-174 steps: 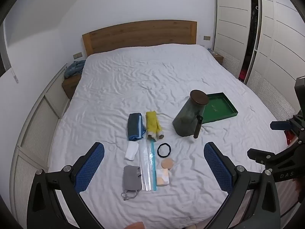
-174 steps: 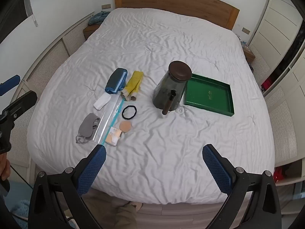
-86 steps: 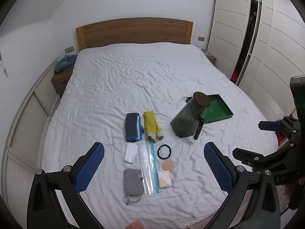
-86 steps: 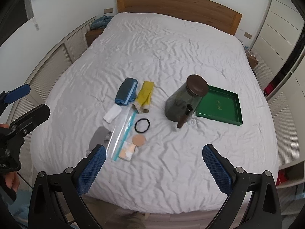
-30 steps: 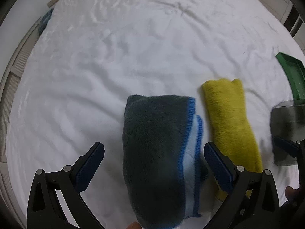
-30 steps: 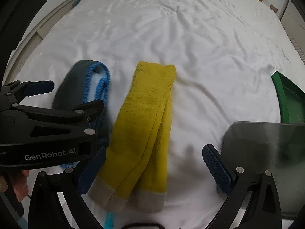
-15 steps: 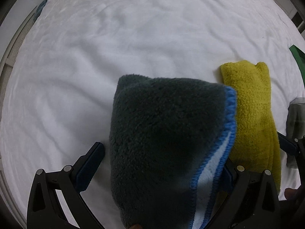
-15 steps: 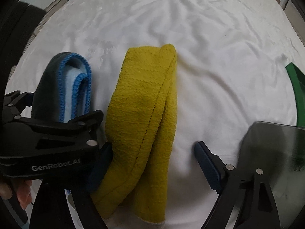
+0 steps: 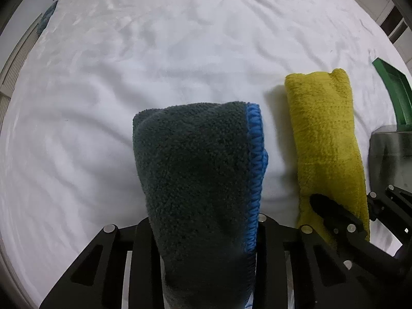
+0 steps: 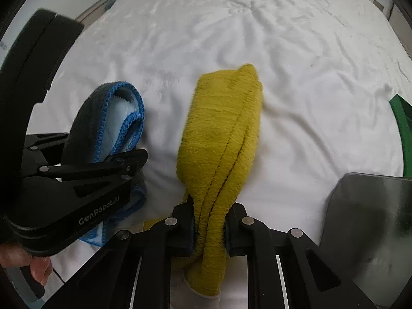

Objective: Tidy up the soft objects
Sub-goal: 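Grasp the dark blue-trimmed towel with the left tool while the right tool grasps the yellow towel, then carry both towels over the green tray with both tools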

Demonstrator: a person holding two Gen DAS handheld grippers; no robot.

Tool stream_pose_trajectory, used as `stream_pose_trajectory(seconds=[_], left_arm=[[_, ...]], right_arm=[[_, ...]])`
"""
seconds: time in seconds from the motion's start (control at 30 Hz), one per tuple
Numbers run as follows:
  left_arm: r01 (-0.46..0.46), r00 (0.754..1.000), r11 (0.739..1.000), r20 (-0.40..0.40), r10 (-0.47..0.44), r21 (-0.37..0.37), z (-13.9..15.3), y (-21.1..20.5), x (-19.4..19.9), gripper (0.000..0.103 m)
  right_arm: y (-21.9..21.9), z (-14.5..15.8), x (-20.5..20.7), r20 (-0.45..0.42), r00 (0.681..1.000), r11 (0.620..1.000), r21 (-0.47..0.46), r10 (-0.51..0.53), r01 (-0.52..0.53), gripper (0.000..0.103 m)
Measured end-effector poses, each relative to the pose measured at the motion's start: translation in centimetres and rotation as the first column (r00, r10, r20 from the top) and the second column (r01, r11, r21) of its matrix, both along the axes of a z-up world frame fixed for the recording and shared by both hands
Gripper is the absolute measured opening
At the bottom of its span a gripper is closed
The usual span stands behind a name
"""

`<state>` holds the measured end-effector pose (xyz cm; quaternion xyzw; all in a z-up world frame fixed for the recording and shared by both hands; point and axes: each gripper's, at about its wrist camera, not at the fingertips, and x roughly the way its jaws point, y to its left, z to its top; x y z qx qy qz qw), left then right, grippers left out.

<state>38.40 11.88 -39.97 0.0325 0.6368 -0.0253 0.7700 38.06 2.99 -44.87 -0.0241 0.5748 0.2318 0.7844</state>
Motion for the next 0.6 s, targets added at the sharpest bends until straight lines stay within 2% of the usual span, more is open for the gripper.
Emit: stream_pose_trajectory(seconds=[0.27,0.4,0.6], left_arm=[[0.011,0.998,1.0,0.057,-0.012,0.01,3.5,-0.3,-1.1,0.026],[0.009,0.997,1.0,0.078,-0.01,0.012,4.9,0.7,-2.7,0.026],[-0.002,0.994,1.0,0.106,-0.002,0.03,8.3,-0.2,-4.3,0.026]], right_arm=[[-1.5,2.7,-2.0,0.064,0.997,0.999,0.02,-0.033,0.032,0.015],[-1.8,6.4,-3.5,0.12,0.991,0.997,0.054,-0.052,0.046,0.015],[-3.3,10.8,-6.6,0.176,0.983,0.996,0.082,-0.043,0.028,0.015]])
